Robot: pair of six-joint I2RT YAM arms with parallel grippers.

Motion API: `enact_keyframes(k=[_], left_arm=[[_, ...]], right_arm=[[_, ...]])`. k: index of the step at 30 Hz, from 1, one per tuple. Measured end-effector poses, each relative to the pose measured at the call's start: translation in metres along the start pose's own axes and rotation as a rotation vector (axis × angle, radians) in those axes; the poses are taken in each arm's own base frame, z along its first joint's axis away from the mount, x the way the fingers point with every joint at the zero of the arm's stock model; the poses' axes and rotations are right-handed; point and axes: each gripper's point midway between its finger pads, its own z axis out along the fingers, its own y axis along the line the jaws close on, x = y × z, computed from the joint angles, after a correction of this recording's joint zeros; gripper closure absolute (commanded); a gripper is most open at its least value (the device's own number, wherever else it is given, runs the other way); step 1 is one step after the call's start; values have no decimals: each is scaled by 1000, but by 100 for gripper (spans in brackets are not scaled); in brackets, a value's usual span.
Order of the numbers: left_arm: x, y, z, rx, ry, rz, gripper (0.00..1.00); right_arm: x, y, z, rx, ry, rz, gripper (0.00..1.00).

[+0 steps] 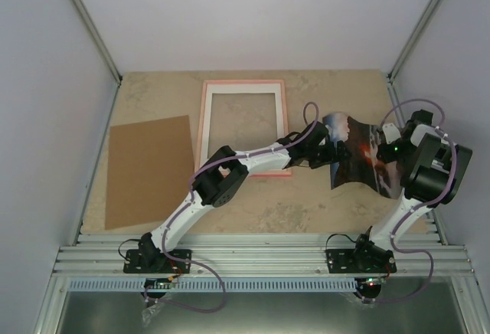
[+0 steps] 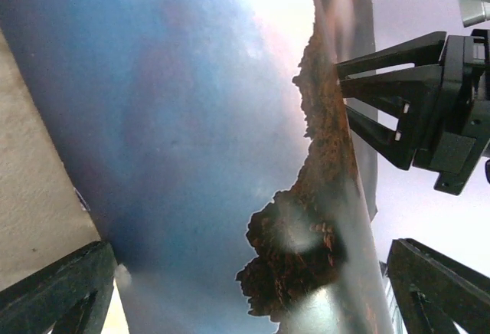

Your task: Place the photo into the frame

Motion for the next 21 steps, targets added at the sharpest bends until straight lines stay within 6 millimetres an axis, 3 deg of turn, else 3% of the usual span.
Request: enact_keyframes(k=[11, 19, 21], left_arm=[[-11, -14, 23, 80, -1, -31, 1], [-10, -13, 26, 92, 13, -55, 23], [-9, -11, 26, 87, 16, -61, 25]], right_arm=[[-3, 4, -1, 8, -3, -15, 69], [-12, 11, 0, 13, -14, -38, 69], [-13, 11, -1, 15, -17, -36, 69]])
